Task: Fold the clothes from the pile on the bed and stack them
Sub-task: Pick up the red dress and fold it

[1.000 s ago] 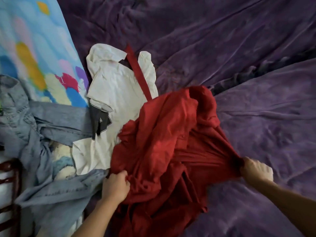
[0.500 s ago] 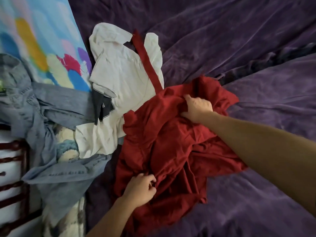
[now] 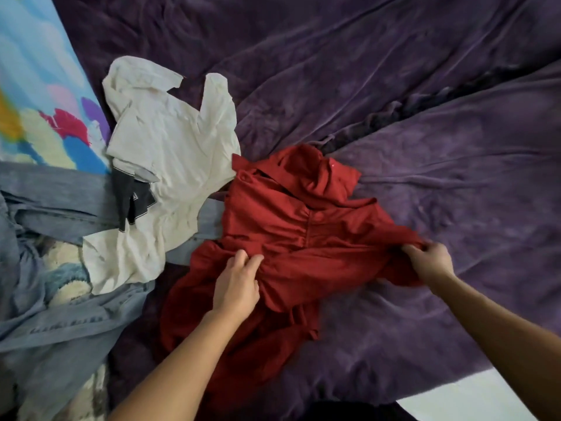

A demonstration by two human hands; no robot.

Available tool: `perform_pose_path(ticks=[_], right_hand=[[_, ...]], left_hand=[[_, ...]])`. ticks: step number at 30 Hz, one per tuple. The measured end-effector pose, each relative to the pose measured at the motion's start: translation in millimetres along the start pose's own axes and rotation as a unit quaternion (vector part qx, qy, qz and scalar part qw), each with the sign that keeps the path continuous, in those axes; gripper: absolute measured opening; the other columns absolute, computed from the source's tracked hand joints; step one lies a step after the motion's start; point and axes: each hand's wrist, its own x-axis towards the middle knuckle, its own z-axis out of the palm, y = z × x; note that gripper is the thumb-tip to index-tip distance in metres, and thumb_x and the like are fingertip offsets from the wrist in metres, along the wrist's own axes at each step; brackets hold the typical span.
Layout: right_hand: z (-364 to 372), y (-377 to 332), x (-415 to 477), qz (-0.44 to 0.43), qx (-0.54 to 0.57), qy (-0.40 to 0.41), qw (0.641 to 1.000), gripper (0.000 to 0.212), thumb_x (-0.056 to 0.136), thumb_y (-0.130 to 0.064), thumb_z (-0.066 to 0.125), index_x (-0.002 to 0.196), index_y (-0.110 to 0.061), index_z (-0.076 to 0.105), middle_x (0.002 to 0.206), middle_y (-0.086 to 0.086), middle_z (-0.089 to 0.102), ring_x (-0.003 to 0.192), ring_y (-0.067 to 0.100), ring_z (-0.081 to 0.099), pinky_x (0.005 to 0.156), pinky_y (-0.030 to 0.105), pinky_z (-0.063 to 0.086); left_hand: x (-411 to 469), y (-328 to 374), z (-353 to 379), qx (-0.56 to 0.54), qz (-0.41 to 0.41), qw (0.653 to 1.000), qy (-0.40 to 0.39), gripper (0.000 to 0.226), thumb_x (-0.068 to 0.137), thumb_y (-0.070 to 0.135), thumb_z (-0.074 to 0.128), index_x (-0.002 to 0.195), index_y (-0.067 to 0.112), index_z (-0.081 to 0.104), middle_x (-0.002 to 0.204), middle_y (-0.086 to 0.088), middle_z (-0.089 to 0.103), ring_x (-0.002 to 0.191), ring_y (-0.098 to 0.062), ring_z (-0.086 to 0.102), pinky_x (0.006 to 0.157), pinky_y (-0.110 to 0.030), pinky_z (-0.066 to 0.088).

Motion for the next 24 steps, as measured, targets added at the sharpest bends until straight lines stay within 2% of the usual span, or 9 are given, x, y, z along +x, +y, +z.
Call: perform_pose_path(ticks=[3,6,10,14,15,18,20,22,24], right_hand=[[-28.2,-53.9,-8.8,0.056,0.306,-0.078,0.947,0.021,0.082,-0.017,0.069,0.097,-0.003,0.071,0.08,0.012,0.071,0.068,0.021,0.064,0.063,0.028,0.055],[-75.0,-104.1,-28.2,0.054,0.442,-0.164,0.88,0.01,0.082,-0.017,0.067,0.087,-0.009,0.07,0.076,0.008,0.073,0.062,0.019,0.069,0.06,0.034,0.059],[-140.2,-138.0,-66.8,0.014,0.529,-0.242,0.813,0.015,0.09,-0.02,0.057,0.092,-0.008,0.066,0.08,0.008,0.073,0.069,0.018,0.07,0.062,0.033,0.059],[-179.4,-152.6,-121.0,-0.029,0.566,-0.31,0.764,0.034,0.093,-0.024,0.05,0.117,-0.002,0.061,0.107,0.011,0.069,0.098,0.023,0.067,0.083,0.038,0.057],[-187.4,-155.1,-137.4,-0.047,0.572,-0.327,0.751,0.035,0.092,-0.024,0.051,0.118,-0.002,0.06,0.106,0.013,0.068,0.097,0.023,0.066,0.085,0.037,0.057],[-206.1,-158.7,-190.5,-0.104,0.573,-0.379,0.719,0.023,0.082,-0.02,0.056,0.092,-0.001,0.064,0.075,0.009,0.071,0.066,0.017,0.068,0.064,0.028,0.058],[-218.0,-158.0,-225.6,-0.142,0.564,-0.387,0.715,0.016,0.079,-0.018,0.058,0.081,-0.003,0.064,0.067,0.005,0.068,0.061,0.012,0.064,0.061,0.023,0.056],[-234.0,-155.8,-254.6,-0.183,0.555,-0.383,0.716,0.016,0.079,-0.018,0.059,0.076,-0.004,0.066,0.066,0.004,0.068,0.061,0.011,0.062,0.062,0.022,0.053],[-253.1,-152.8,-278.3,-0.211,0.551,-0.361,0.722,0.017,0.078,-0.019,0.058,0.074,-0.005,0.067,0.066,0.004,0.068,0.06,0.012,0.064,0.063,0.025,0.055]], left_hand=[[12.3,-8.8,-18.4,0.116,-0.024,0.993,-0.018,0.062,0.084,0.024,0.061,0.141,0.029,0.038,0.121,-0.001,0.048,0.113,-0.023,0.046,0.094,-0.036,0.039],[13.8,-9.6,-39.3,0.183,-0.029,0.982,-0.047,0.058,0.083,0.05,0.061,0.135,0.03,0.044,0.121,0.0,0.054,0.116,-0.023,0.045,0.097,-0.038,0.034],[8.5,7.5,-73.4,0.178,-0.03,0.983,0.029,0.045,0.085,0.062,0.05,0.112,0.029,0.065,0.108,0.001,0.06,0.109,-0.023,0.045,0.088,-0.041,0.034],[-8.3,44.2,-110.0,0.077,0.056,0.986,0.136,0.069,0.077,0.066,0.057,0.136,0.032,0.047,0.124,0.0,0.053,0.118,-0.025,0.043,0.095,-0.043,0.034],[-15.6,61.6,-118.0,0.041,0.084,0.987,0.132,0.082,0.071,0.071,0.058,0.141,0.032,0.039,0.128,0.001,0.05,0.121,-0.024,0.043,0.097,-0.043,0.035],[-39.8,125.2,-138.3,-0.075,0.128,0.979,0.137,0.103,0.059,0.077,0.061,0.143,0.027,0.032,0.135,-0.001,0.045,0.124,-0.023,0.043,0.101,-0.044,0.037],[-61.5,161.9,-155.3,-0.217,0.176,0.944,0.178,0.078,0.066,0.065,0.068,0.127,0.019,0.05,0.121,-0.007,0.055,0.112,-0.023,0.054,0.092,-0.041,0.044],[-80.9,181.0,-179.4,-0.34,0.222,0.886,0.224,0.021,0.081,0.035,0.071,0.088,0.017,0.062,0.09,-0.012,0.065,0.08,-0.006,0.062,0.071,-0.032,0.045],[-92.8,182.9,-210.6,-0.445,0.208,0.851,0.184,0.014,0.088,0.011,0.064,0.075,0.015,0.063,0.075,-0.007,0.064,0.067,0.002,0.053,0.066,-0.027,0.04]])
